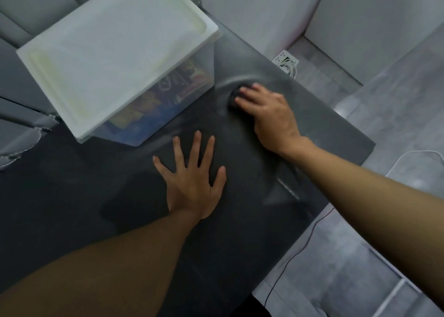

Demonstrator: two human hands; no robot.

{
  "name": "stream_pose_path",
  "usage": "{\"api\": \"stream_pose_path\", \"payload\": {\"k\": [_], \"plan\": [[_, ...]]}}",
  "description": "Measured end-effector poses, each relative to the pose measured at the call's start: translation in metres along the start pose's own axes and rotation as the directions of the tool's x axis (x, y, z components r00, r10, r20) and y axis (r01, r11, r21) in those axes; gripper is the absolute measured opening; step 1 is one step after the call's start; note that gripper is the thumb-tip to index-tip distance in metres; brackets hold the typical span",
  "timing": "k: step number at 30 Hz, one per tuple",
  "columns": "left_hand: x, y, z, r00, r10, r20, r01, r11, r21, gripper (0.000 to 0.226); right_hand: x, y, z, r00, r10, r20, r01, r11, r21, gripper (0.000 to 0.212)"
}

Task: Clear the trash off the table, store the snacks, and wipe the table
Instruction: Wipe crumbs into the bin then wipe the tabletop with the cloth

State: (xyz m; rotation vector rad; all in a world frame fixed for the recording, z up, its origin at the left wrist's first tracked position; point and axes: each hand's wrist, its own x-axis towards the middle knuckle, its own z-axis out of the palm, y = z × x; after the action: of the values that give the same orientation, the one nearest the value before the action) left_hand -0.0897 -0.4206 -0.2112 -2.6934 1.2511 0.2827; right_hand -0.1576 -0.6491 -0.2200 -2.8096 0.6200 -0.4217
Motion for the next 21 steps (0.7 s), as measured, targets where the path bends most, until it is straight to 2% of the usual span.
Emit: {"api": "stream_pose_path", "payload": {"k": [2,3,4,6,8,10,11,12,13,14,15,16,17,19,21], "plan": [[0.0,0.0,-0.001,1.0,0.0,0.003,0.0,1.0,0.0,0.07,0.023,0.007,-0.002,0.969,0.246,0.0,-0.246,0.968,0.057,0.06],[0.001,0.0,-0.001,1.0,0.0,0.005,0.0,1.0,0.0,0.07,0.029,0.003,-0.002,0.953,0.304,0.007,-0.303,0.948,0.096,0.06],[0.001,0.0,-0.002,1.0,0.001,0.006,-0.001,1.0,0.003,0.07,0.029,-0.006,0.0,0.959,0.284,-0.001,-0.281,0.951,0.131,0.057],[0.001,-0.001,-0.003,1.0,0.004,0.009,-0.004,1.0,0.013,0.071,0.016,-0.023,0.004,0.998,0.056,-0.022,-0.051,0.983,0.174,0.046],[0.001,-0.001,-0.003,1.0,0.005,0.007,-0.005,1.0,0.016,0.071,-0.003,-0.032,0.005,0.974,-0.218,0.06,0.205,0.964,0.167,0.043],[0.001,0.0,-0.004,1.0,0.004,0.013,-0.004,1.0,0.015,0.071,-0.002,-0.023,0.0,0.933,-0.332,0.137,0.314,0.939,0.138,0.047],[0.001,0.0,-0.004,1.0,0.006,0.017,-0.006,1.0,0.014,0.071,0.006,-0.014,0.001,0.937,-0.334,0.101,0.323,0.94,0.111,0.046],[0.001,0.0,-0.004,1.0,0.008,0.018,-0.008,1.0,0.011,0.071,0.016,-0.003,0.004,0.958,-0.284,0.041,0.28,0.956,0.091,0.046],[0.0,-0.001,-0.005,1.0,0.011,0.018,-0.011,1.0,0.006,0.071,0.028,0.007,0.006,0.986,-0.164,-0.019,0.165,0.983,0.083,0.047],[0.0,-0.001,-0.005,1.0,0.013,0.017,-0.013,1.0,0.001,0.071,0.04,0.013,0.005,0.998,0.019,-0.057,-0.014,0.996,0.09,0.051],[0.0,-0.001,-0.004,1.0,0.013,0.017,-0.013,1.0,-0.003,0.071,0.051,0.013,0.005,0.976,0.208,-0.059,-0.201,0.973,0.11,0.057],[0.0,-0.001,-0.004,1.0,0.013,0.019,-0.013,1.0,-0.006,0.071,0.058,0.009,0.006,0.946,0.32,-0.041,-0.313,0.941,0.126,0.06],[0.0,-0.001,-0.005,1.0,0.015,0.022,-0.015,1.0,-0.008,0.071,0.062,0.003,0.007,0.947,0.321,-0.018,-0.315,0.938,0.146,0.059],[0.0,-0.001,-0.006,0.999,0.02,0.028,-0.019,1.0,-0.012,0.071,0.059,-0.005,0.011,0.998,0.069,-0.005,-0.067,0.981,0.185,0.048],[-0.001,-0.002,-0.006,1.0,0.022,0.023,-0.022,0.999,-0.023,0.07,0.057,0.0,0.008,0.985,-0.168,0.034,0.159,0.972,0.175,0.044]]}}
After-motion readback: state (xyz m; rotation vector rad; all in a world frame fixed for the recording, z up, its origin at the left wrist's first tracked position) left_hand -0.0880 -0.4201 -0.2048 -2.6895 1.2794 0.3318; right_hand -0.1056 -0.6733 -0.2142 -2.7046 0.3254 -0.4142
